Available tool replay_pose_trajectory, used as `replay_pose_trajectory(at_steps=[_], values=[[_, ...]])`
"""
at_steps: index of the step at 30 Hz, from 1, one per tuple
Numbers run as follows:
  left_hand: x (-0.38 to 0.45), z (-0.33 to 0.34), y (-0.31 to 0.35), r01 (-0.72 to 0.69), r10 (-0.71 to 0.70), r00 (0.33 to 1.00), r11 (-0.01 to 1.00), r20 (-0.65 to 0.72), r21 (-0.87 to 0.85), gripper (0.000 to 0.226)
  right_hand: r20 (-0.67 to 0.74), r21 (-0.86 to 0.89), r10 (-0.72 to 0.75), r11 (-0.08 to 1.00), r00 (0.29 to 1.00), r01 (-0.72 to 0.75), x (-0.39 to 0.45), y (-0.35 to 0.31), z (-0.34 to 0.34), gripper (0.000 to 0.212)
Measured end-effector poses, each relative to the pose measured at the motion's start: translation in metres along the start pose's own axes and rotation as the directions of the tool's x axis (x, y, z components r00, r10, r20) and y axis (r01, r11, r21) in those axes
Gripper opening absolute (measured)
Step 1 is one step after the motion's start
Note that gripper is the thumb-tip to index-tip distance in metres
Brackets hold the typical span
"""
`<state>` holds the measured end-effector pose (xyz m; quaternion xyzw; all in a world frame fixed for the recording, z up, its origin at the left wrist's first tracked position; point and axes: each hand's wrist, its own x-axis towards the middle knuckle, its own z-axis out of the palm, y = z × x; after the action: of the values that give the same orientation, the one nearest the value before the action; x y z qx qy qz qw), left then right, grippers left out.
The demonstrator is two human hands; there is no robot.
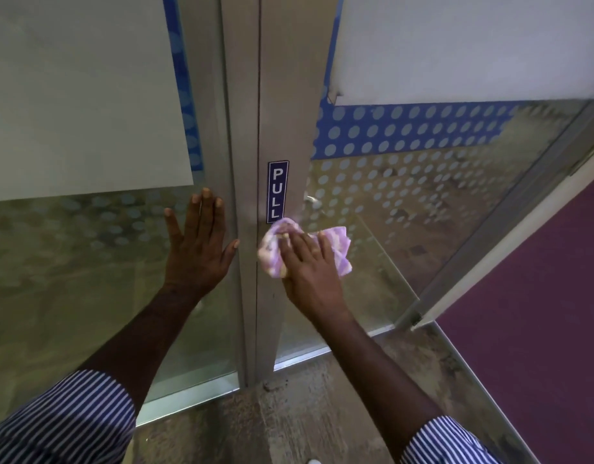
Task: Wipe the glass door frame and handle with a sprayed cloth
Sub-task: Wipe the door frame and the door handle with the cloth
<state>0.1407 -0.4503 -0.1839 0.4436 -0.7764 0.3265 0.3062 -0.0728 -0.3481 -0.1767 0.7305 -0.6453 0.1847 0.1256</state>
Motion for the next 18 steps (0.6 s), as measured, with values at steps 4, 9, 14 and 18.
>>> replay_pose_trajectory(at_steps=[4, 9, 14, 18], values=[[-0.001, -0.003, 0.0, 0.007, -0.007, 1.0, 1.0, 0.025, -0.007, 0.09, 0.008, -0.031, -0.212, 0.977, 0.977, 0.212, -0.017, 0.043, 0.001, 0.076], [0.0, -0.006, 0.003, 0.018, -0.017, 0.999, 0.999, 0.037, -0.037, 0.089, 0.004, 0.172, 0.033, 0.985, 0.999, -0.034, -0.013, 0.1, -0.008, 0.079], [0.0, -0.004, 0.003, 0.02, -0.019, 0.999, 0.999, 0.036, -0.025, 0.089, 0.001, 0.234, -0.094, 0.968, 0.996, 0.091, -0.018, 0.044, 0.007, 0.081], [-0.001, -0.006, 0.001, 0.012, -0.009, 0.999, 0.998, 0.052, -0.054, 0.088, -0.159, 0.406, 0.201, 0.906, 0.967, -0.121, -0.012, 0.089, 0.007, 0.084]])
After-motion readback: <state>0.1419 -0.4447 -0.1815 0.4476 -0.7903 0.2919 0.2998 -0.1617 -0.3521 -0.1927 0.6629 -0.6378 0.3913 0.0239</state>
